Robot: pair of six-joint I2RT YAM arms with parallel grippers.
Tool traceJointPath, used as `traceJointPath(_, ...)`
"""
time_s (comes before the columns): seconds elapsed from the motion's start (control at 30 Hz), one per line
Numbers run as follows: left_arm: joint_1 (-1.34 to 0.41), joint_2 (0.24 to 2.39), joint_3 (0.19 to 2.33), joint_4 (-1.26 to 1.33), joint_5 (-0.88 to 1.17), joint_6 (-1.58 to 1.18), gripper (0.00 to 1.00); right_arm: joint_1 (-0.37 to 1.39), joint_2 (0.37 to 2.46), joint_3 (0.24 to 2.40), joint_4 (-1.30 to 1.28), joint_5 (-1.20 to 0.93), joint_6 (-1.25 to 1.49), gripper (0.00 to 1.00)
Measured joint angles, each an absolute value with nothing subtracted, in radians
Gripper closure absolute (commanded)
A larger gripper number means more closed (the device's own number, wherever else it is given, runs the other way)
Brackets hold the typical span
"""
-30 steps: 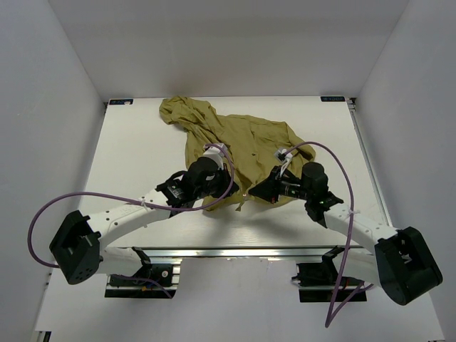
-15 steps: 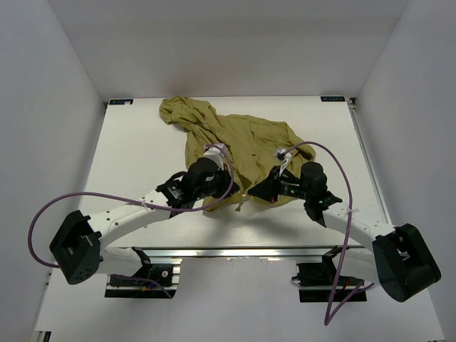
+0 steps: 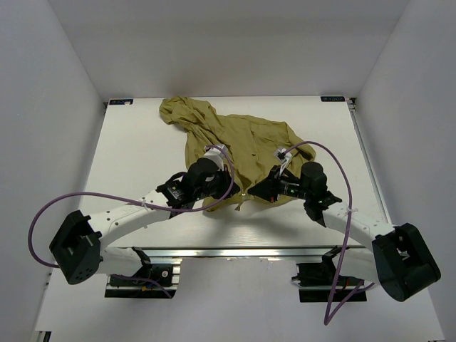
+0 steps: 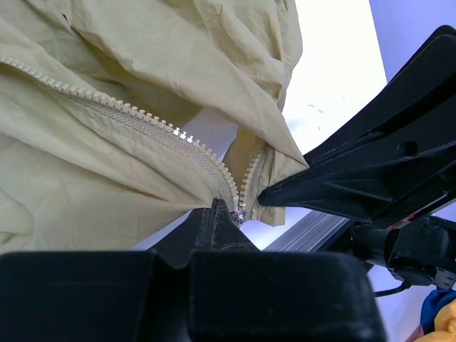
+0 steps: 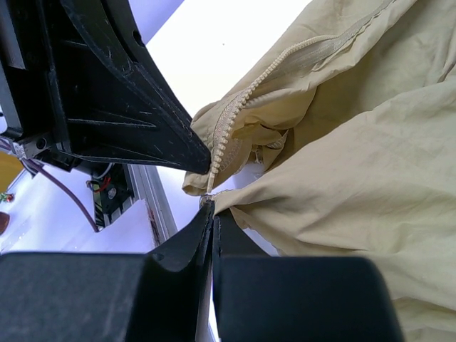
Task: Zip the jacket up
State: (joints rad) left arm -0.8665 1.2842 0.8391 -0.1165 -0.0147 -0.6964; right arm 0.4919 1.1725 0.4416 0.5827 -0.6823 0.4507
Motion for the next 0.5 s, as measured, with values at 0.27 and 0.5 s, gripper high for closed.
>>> traceJointPath(0.27,-0.867,1.278,0.830,-0.105,-0.014,-0.696,1.00,0.492,1.173,0.443,0.592,-0.677,0.464,1.00)
traceJointPath(0.5,-0.867,1.274,0.830,-0.104,-0.014,-0.695,1.00,0.492,1.174,0.443,0.614,-0.661,0.476,1.00)
